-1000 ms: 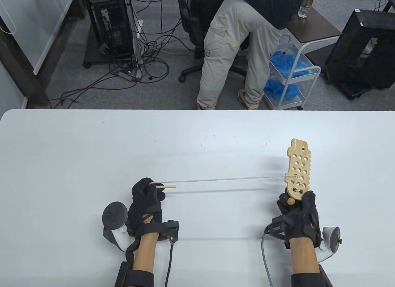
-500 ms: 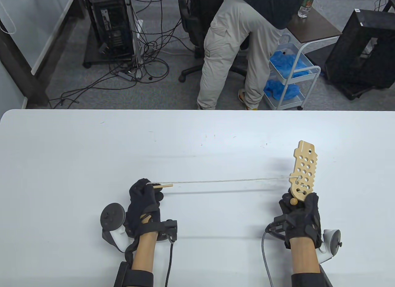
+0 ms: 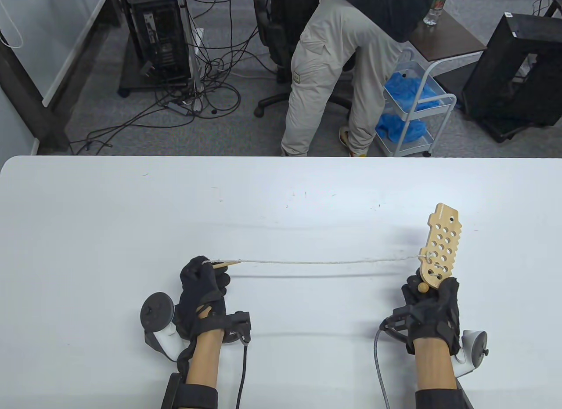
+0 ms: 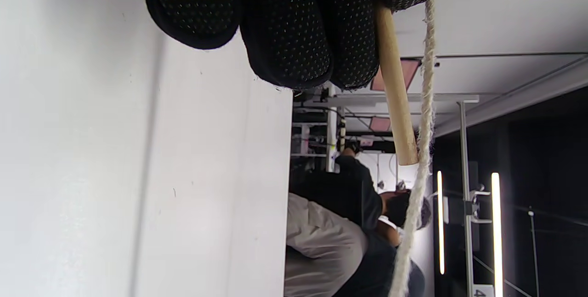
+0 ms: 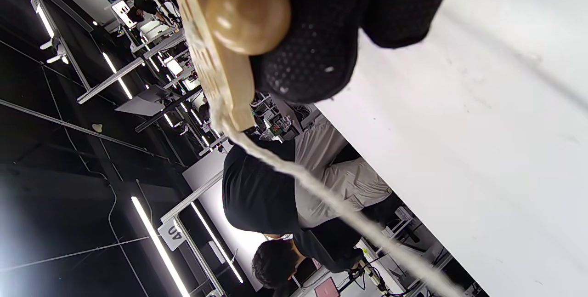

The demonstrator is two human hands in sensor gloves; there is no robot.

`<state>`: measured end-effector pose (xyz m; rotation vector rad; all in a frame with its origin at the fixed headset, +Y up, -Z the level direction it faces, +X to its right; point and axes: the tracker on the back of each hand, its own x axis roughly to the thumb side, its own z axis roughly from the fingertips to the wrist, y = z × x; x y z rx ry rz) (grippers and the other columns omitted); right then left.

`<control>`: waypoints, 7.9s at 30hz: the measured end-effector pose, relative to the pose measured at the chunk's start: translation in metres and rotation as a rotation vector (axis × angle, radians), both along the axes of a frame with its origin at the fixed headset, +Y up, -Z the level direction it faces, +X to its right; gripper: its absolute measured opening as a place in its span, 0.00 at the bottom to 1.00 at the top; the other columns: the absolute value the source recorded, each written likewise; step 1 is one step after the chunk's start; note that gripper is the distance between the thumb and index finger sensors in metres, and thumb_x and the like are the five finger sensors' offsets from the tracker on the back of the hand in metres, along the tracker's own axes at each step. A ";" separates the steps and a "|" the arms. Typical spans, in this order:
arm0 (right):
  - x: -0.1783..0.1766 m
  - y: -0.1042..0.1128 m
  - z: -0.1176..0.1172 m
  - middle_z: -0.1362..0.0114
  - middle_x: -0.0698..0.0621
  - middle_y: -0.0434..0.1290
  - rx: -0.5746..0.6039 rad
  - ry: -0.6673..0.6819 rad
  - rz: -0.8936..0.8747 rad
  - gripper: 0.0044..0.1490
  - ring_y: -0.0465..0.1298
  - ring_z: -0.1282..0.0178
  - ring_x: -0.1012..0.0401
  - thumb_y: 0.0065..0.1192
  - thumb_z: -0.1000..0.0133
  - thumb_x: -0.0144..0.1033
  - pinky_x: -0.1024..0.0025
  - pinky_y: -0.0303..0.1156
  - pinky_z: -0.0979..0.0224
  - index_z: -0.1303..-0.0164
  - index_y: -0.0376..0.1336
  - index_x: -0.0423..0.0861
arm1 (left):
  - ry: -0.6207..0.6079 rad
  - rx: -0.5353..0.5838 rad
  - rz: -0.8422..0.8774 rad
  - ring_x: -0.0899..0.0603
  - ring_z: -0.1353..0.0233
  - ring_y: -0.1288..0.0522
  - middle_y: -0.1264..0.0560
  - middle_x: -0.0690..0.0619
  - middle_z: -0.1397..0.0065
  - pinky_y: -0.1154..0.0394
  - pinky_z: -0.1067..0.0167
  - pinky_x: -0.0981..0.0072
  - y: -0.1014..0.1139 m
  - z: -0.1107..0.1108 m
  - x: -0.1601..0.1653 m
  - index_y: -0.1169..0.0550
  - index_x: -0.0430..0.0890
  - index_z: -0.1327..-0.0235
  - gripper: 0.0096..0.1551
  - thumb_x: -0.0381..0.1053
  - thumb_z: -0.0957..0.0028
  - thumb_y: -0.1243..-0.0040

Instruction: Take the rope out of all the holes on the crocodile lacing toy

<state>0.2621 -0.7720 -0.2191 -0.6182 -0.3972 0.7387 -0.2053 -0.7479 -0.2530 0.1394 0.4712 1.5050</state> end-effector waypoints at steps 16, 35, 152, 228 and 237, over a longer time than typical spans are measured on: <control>-0.014 0.002 -0.006 0.42 0.41 0.77 0.002 0.067 0.115 0.32 0.81 0.52 0.51 0.56 0.45 0.49 0.45 0.72 0.38 0.38 0.63 0.40 | -0.021 0.018 -0.045 0.54 0.46 0.18 0.18 0.61 0.42 0.21 0.41 0.55 0.006 -0.001 0.007 0.33 0.61 0.32 0.23 0.59 0.40 0.49; -0.051 0.018 -0.012 0.47 0.37 0.79 0.016 0.289 0.405 0.32 0.82 0.56 0.49 0.59 0.46 0.47 0.43 0.72 0.42 0.41 0.67 0.37 | -0.168 0.166 -0.293 0.52 0.48 0.17 0.16 0.60 0.46 0.21 0.43 0.53 0.024 -0.006 0.038 0.28 0.60 0.36 0.22 0.58 0.43 0.44; -0.104 0.049 -0.018 0.55 0.38 0.83 0.397 0.660 0.380 0.33 0.84 0.65 0.52 0.62 0.49 0.48 0.45 0.77 0.48 0.47 0.71 0.35 | -0.729 0.407 -0.522 0.41 0.27 0.27 0.23 0.51 0.25 0.32 0.32 0.33 0.035 0.002 0.118 0.26 0.64 0.27 0.30 0.57 0.47 0.40; -0.059 0.022 -0.023 0.51 0.38 0.82 0.124 0.477 0.407 0.32 0.83 0.61 0.51 0.61 0.47 0.48 0.44 0.74 0.44 0.44 0.69 0.36 | -0.471 0.290 -0.737 0.47 0.41 0.19 0.17 0.55 0.36 0.25 0.37 0.42 0.037 -0.004 0.087 0.22 0.66 0.36 0.25 0.53 0.48 0.35; -0.052 0.019 -0.024 0.50 0.38 0.81 0.113 0.456 0.378 0.32 0.83 0.60 0.51 0.60 0.47 0.48 0.44 0.74 0.44 0.43 0.69 0.37 | -0.443 0.275 -0.722 0.47 0.41 0.19 0.17 0.55 0.36 0.25 0.37 0.43 0.035 -0.005 0.081 0.23 0.67 0.35 0.25 0.53 0.48 0.35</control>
